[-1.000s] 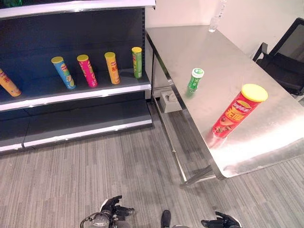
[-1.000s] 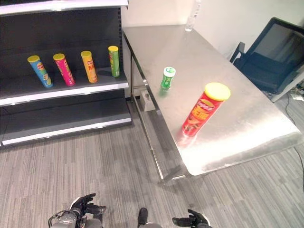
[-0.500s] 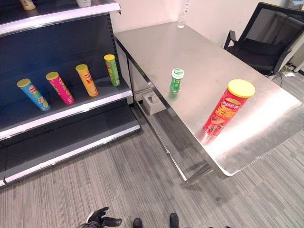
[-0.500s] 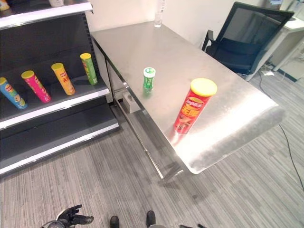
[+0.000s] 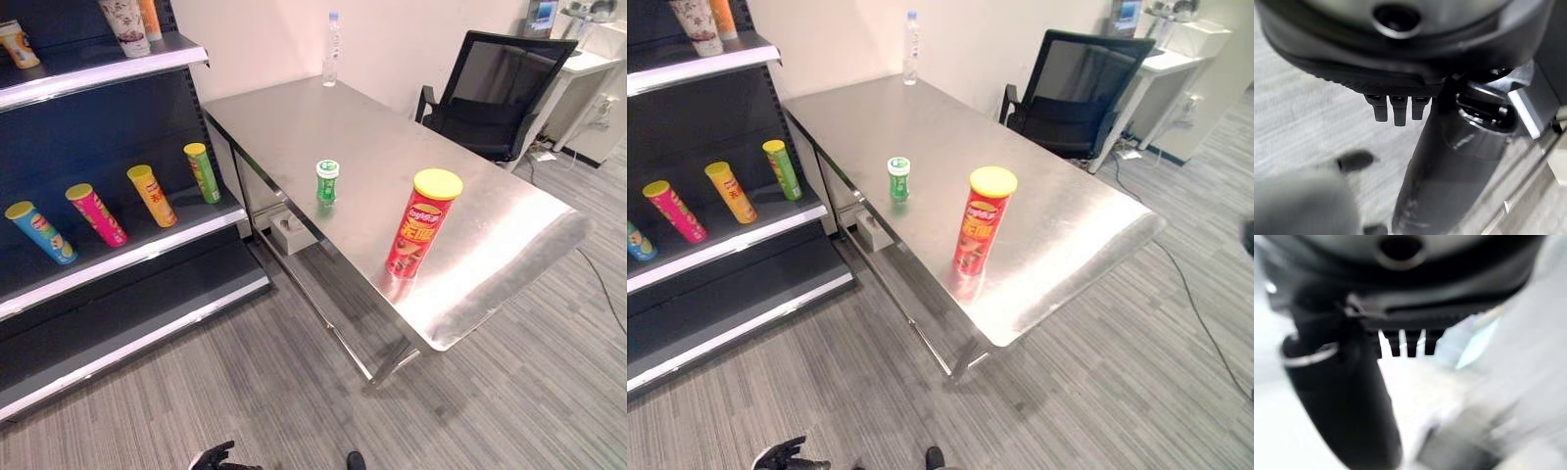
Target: Put the goods on the table back onto the shelves and tidy them up.
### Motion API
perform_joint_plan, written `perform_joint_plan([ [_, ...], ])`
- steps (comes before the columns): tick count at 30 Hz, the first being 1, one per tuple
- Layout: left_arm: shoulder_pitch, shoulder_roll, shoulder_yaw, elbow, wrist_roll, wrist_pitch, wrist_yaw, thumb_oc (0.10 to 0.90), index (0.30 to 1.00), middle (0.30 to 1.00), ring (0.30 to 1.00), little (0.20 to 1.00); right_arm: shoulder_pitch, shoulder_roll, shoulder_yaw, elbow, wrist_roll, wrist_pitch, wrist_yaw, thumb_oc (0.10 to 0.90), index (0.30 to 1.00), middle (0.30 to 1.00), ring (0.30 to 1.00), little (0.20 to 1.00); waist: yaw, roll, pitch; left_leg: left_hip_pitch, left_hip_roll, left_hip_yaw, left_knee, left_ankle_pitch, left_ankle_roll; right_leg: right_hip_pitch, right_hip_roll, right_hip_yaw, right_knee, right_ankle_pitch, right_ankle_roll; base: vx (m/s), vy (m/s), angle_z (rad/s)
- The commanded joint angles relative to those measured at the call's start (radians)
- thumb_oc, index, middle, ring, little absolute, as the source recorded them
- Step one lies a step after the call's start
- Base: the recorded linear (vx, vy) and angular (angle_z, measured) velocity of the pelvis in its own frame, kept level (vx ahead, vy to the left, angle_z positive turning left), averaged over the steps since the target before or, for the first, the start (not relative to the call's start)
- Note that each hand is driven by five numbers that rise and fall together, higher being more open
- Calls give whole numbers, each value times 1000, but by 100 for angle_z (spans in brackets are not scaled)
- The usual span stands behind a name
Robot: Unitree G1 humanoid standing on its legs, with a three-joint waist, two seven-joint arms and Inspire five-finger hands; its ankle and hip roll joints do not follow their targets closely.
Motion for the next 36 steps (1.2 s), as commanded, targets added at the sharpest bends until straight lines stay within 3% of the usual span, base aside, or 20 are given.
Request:
perform_joint_plan([
  [1,-51,65,-11,10,13,-49,0,800,900,900,900,900,-107,-60,-55,54,80,-90,5,800,900,900,900,900,57,-42,-26,11,24,-39,5,-70,-56,24,-81,-28,16,-47,111,9,-17,21],
  [5,-33,64,-26,0,-2,-54,9,800,900,900,900,900,-179,-55,-55,44,211,-122,16,800,900,900,900,900,77,-47,-40,5,30,-53,5,-66,-63,36,-81,-51,13,-51,108,11,-25,31],
  [12,-15,62,-34,-7,-18,-52,4,800,900,900,900,900,-238,-85,45,109,230,-81,61,800,900,900,900,900,91,-52,-46,1,32,-63,5,-62,-69,45,-83,-71,13,-52,106,-5,-14,13],
  [19,-19,62,-50,-16,-12,-53,16,800,900,900,900,900,-308,-30,36,55,307,-143,24,800,900,900,900,900,99,-44,-52,-2,29,-74,5,-61,-71,49,-87,-88,13,-54,106,2,-3,2],
  [26,-13,64,-53,-21,-11,-56,4,800,900,900,900,900,-374,12,131,-89,458,-142,142,800,900,900,900,900,108,-43,-59,-4,29,-73,5,-58,-74,52,-88,-97,13,-54,105,1,-2,1],
  [36,-7,59,-47,-33,-2,-60,-12,800,900,900,900,900,-322,-31,215,-148,453,-57,253,800,900,900,900,900,110,-47,-60,-6,32,-69,5,-56,-77,50,-91,-101,13,-52,105,2,0,1],
])
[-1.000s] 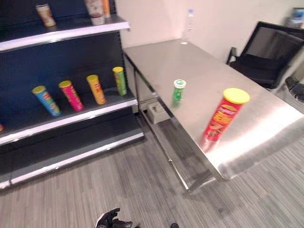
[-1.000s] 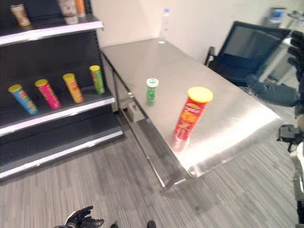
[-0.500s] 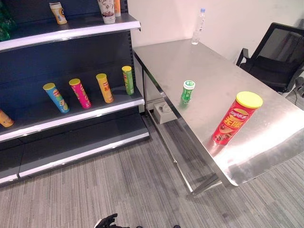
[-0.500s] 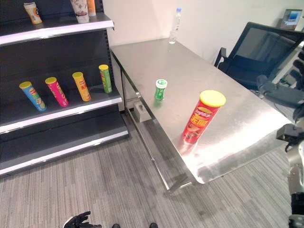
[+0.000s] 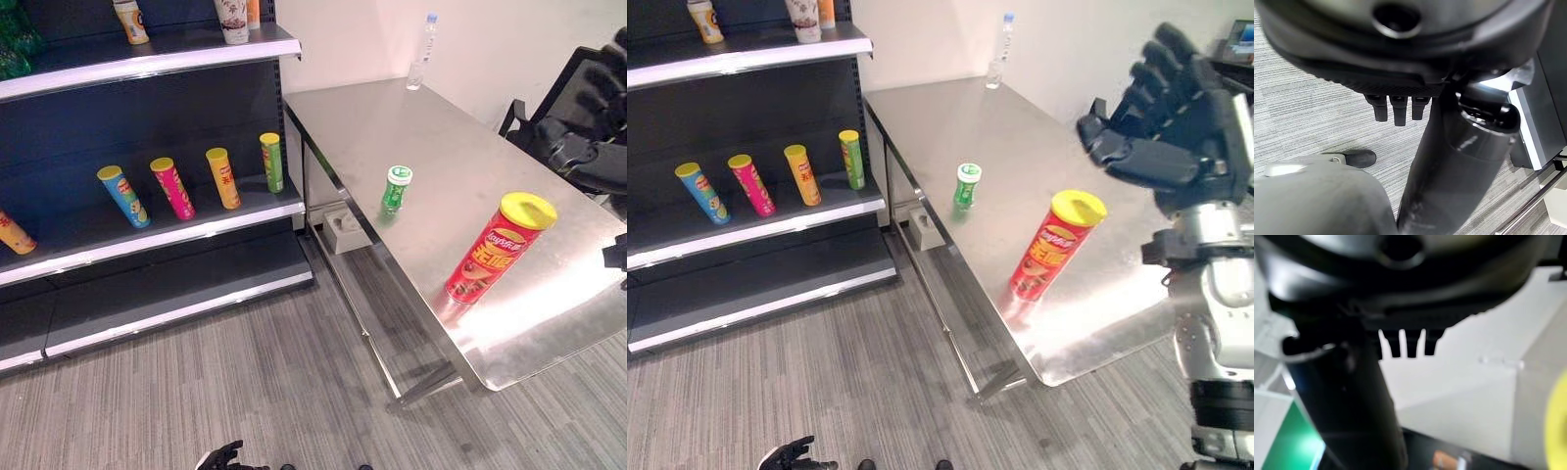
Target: Put the goods on the table back onto the shelves and tidy them up.
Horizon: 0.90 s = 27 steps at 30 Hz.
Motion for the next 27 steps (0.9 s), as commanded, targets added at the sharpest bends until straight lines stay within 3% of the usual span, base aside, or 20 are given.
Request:
perform_joint_plan([
  [1,-51,50,-50,2,4,-49,-15,800,900,900,900,900,-84,-108,-36,-48,33,-40,54,800,900,900,900,900,42,-50,-61,11,55,15,4,-66,-84,25,-64,-17,13,-38,94,0,0,0],
  [11,-35,60,-29,-15,27,-75,-49,800,900,900,900,900,24,-259,-93,-126,85,39,248,800,900,900,900,900,27,-58,-67,10,61,21,4,-73,-91,21,-64,-19,13,-43,100,7,-3,0],
  [15,-35,58,-28,-16,41,-79,-55,800,900,900,900,900,56,-319,-93,-118,24,50,256,800,900,900,900,900,24,-60,-68,9,63,27,4,-72,-94,18,-65,-17,13,-41,102,0,0,0],
  [27,-32,51,-20,-16,39,-80,-57,800,900,900,900,900,200,-393,-159,-88,-125,75,253,800,900,900,900,900,6,-69,-61,3,66,32,4,-71,-95,8,-64,-9,13,-37,105,1,0,-1],
])
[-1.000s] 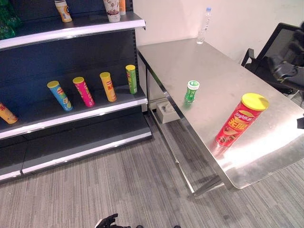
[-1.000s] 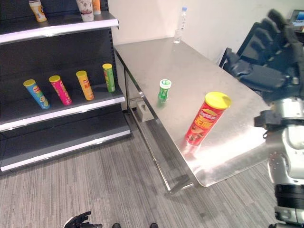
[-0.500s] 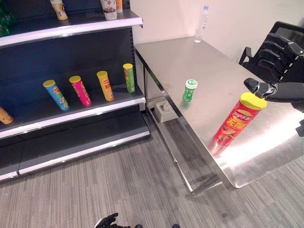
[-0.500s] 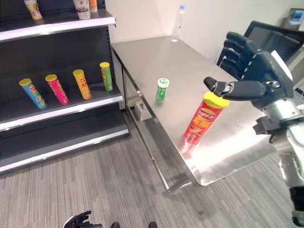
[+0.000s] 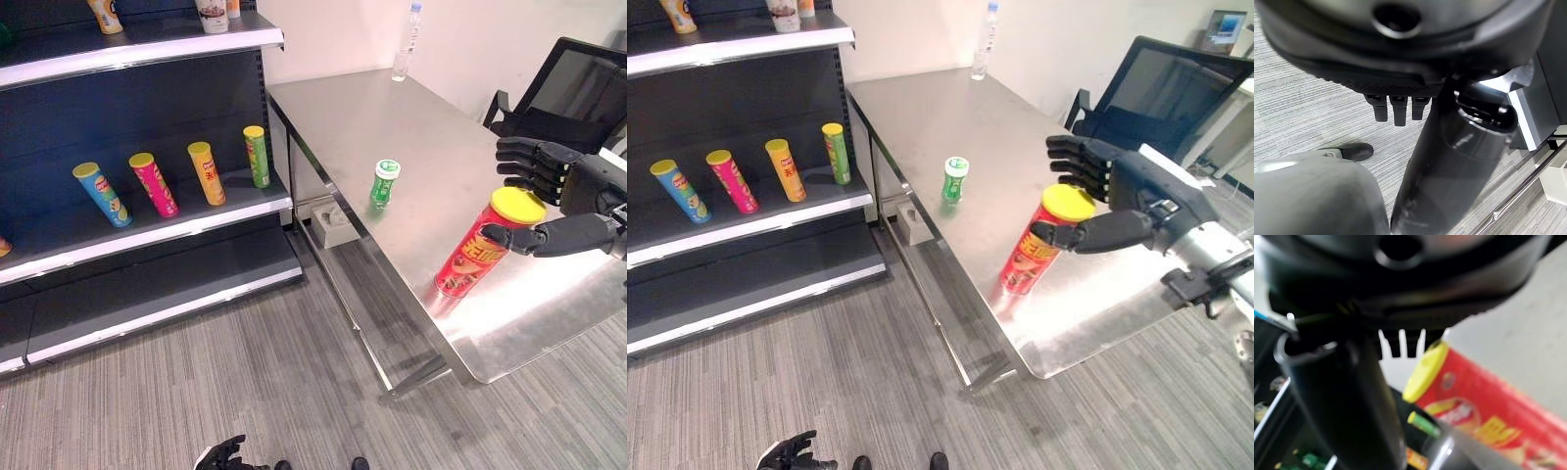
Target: Put the goods on the table back onto the shelves and tidy them up.
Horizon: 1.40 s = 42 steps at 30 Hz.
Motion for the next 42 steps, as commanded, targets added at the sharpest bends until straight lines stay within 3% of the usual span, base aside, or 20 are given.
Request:
perform_joint_plan([
  [1,-50,33,-24,11,16,-55,-12,800,900,900,900,900,-64,-117,-75,0,-29,-53,-38,800,900,900,900,900,43,-55,-68,17,66,21,4,-70,-94,26,-64,-13,12,-34,102,0,0,0],
  [11,-55,33,-34,4,6,-42,-10,800,900,900,900,900,-117,-12,22,56,-89,-43,-78,800,900,900,900,900,52,-62,-55,17,66,21,4,-71,-88,24,-61,-10,12,-36,101,-1,2,-1],
  [26,-55,42,-29,11,-11,-25,-3,800,900,900,900,900,-150,106,60,157,-105,-26,-134,800,900,900,900,900,67,-62,-47,21,64,11,4,-75,-85,33,-60,-16,12,-43,96,0,0,0],
  [31,-57,42,-29,12,-13,-18,-1,800,900,900,900,900,-148,160,57,178,-79,-27,-151,800,900,900,900,900,68,-58,-44,25,63,8,4,-76,-82,36,-61,-17,12,-45,95,0,0,0],
  [34,-60,44,-24,12,-12,-14,0,800,900,900,900,900,-144,257,42,177,-25,-38,-175,800,900,900,900,900,70,-51,-41,28,62,7,4,-79,-79,38,-61,-16,12,-46,94,0,0,0],
  [42,-59,48,-15,13,-10,-7,-2,800,900,900,900,900,-144,332,25,161,24,-48,-179,800,900,900,900,900,75,-45,-42,32,62,4,4,-82,-77,42,-61,-19,12,-51,92,0,0,0],
])
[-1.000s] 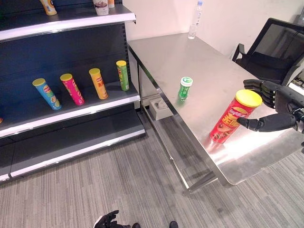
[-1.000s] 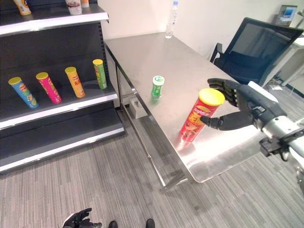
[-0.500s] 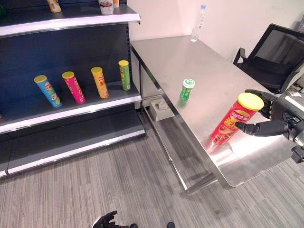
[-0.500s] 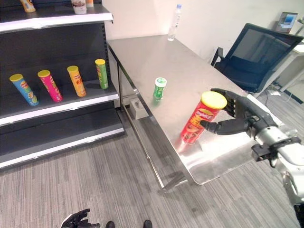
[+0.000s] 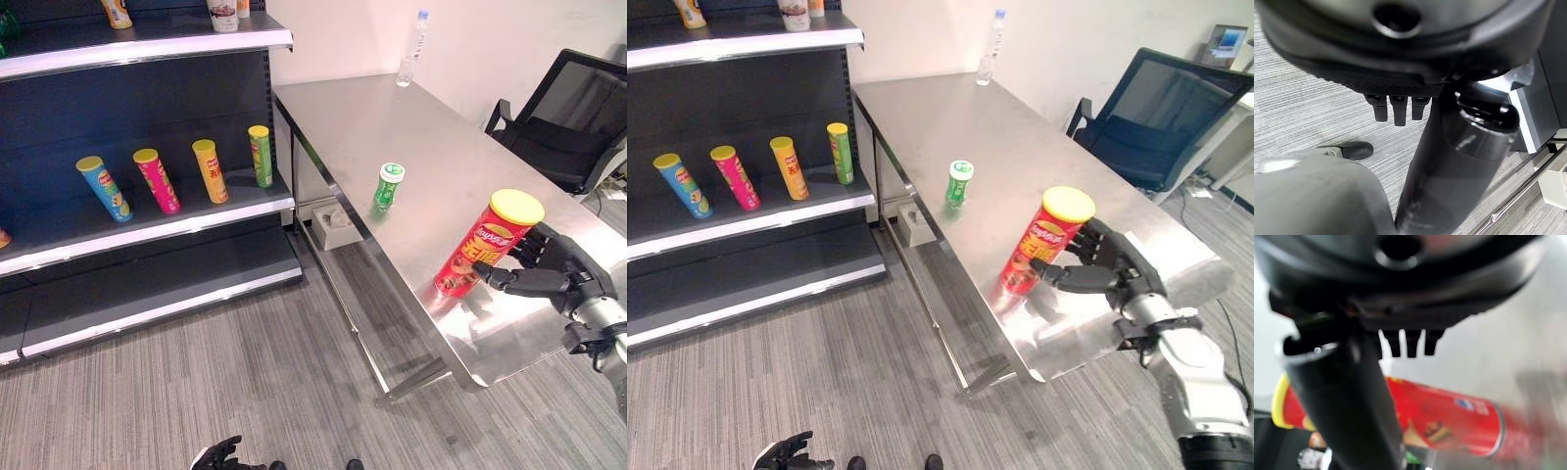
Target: Put the goods on the table back onto the shelves and tidy them up.
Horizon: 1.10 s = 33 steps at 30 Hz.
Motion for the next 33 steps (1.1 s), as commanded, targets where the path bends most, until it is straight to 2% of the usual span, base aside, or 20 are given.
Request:
perform_joint_plan([
  [1,-57,34,-16,14,-5,-10,-4,800,900,900,900,900,-138,-53,-88,-19,87,-103,-42,800,900,900,900,900,44,-22,-39,28,59,2,4,-83,-76,40,-62,-23,13,-55,96,0,0,0],
  [12,-54,39,-23,8,2,-7,-5,800,900,900,900,900,-166,-25,-118,-44,151,-128,-52,800,900,900,900,900,49,-20,-46,32,59,-3,4,-86,-75,46,-62,-29,13,-59,96,0,0,0],
  [33,-51,46,-35,6,13,-14,-10,800,900,900,900,900,-264,-67,-90,-90,248,-143,-24,800,900,900,900,900,66,-33,-57,27,56,-11,4,-85,-79,49,-64,-42,13,-56,97,0,0,0],
])
